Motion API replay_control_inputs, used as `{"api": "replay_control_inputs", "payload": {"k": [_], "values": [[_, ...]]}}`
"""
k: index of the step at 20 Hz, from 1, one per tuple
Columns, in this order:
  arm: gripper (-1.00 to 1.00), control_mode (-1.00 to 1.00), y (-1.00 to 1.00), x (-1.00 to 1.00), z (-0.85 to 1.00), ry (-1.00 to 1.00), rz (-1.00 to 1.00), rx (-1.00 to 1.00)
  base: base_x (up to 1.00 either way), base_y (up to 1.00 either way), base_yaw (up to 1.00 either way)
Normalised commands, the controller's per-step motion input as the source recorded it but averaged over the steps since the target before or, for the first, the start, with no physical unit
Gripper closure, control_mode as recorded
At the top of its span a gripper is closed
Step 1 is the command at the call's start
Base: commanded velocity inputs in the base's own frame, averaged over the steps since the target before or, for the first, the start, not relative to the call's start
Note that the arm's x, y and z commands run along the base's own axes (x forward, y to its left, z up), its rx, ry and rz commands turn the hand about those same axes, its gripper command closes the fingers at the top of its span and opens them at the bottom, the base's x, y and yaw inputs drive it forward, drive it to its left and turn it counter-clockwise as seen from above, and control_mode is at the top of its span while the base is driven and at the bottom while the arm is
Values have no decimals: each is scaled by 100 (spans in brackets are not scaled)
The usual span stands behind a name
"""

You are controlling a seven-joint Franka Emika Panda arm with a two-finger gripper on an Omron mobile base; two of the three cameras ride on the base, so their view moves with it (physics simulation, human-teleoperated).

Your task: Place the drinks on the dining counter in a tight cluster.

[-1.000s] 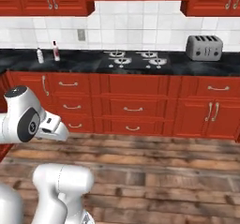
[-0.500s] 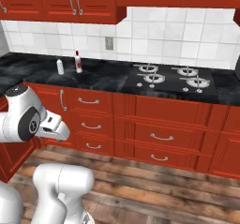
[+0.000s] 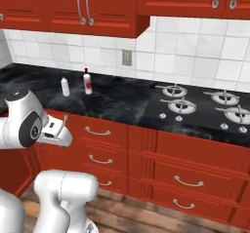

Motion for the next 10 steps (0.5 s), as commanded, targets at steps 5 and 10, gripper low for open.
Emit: {"api": "replay_control_inputs", "payload": {"k": [5,10], "values": [[-100,100,0,0,0,0,0,0,100,57,1],[-100,100,0,0,0,0,0,0,100,53,-13]]}}
